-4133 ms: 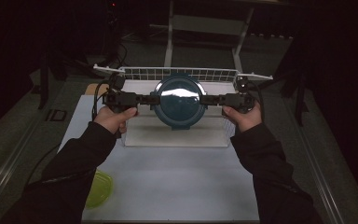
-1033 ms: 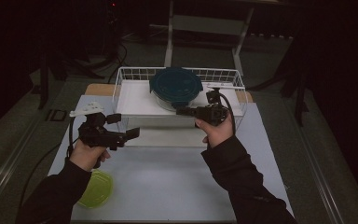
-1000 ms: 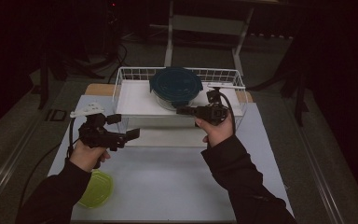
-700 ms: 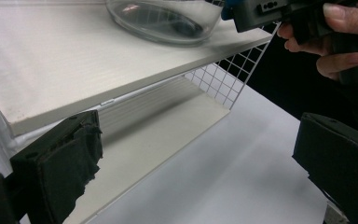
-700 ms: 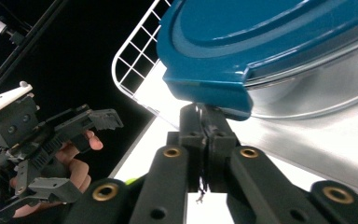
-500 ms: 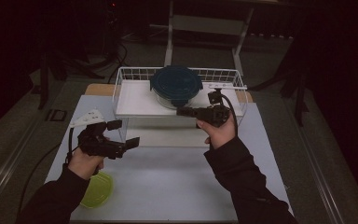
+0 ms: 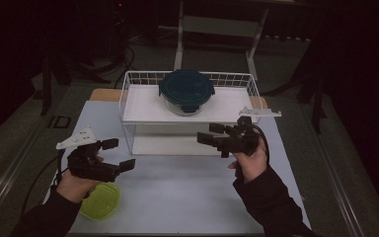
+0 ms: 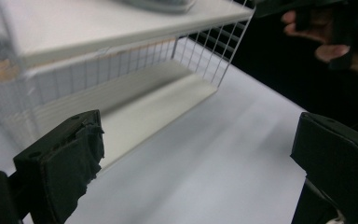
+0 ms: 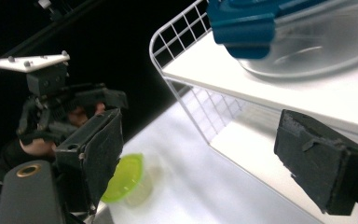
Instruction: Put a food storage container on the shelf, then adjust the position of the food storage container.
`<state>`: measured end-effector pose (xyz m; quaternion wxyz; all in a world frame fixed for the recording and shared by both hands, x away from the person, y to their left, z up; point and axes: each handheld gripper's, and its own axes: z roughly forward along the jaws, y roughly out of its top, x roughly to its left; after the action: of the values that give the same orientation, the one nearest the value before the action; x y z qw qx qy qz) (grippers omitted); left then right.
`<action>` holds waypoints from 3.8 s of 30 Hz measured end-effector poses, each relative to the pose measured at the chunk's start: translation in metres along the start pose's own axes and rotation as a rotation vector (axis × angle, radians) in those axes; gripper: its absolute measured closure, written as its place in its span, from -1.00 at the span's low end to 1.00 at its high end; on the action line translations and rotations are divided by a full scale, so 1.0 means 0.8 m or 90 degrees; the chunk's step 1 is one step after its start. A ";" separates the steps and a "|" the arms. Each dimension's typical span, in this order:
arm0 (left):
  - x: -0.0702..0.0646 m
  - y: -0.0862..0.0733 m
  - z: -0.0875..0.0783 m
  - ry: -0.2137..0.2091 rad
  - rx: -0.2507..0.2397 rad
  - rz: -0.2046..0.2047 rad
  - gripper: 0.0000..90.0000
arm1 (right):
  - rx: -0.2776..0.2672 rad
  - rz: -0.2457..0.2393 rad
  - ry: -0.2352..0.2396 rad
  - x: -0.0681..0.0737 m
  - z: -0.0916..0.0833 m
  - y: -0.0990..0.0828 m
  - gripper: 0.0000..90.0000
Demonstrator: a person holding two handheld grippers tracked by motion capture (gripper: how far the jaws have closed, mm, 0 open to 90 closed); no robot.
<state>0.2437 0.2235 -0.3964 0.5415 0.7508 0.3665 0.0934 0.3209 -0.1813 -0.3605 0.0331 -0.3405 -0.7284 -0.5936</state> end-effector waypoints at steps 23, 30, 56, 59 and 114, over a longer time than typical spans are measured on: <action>0.038 -0.103 -0.104 0.097 0.056 -0.027 0.19 | -0.031 -0.031 -0.017 0.005 -0.078 -0.074 -0.65; 0.059 -0.141 -0.117 0.151 0.122 -0.057 0.63 | -0.026 -0.015 -0.020 -0.002 -0.079 -0.088 -0.65; 0.076 -0.190 -0.063 0.041 0.254 -0.082 0.96 | -0.028 -0.009 -0.033 -0.006 -0.086 -0.092 -0.64; 0.076 -0.185 -0.051 0.036 0.259 -0.077 0.96 | -0.028 -0.004 -0.035 -0.008 -0.088 -0.094 -0.64; 0.046 -0.152 0.043 -0.022 0.293 -0.046 0.96 | -0.029 0.010 -0.062 -0.019 -0.096 -0.116 -0.64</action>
<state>0.2339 0.2390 -0.5266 0.3653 0.8424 0.3953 -0.0247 0.2556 -0.2623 -0.4231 -0.0055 -0.3754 -0.7126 -0.5927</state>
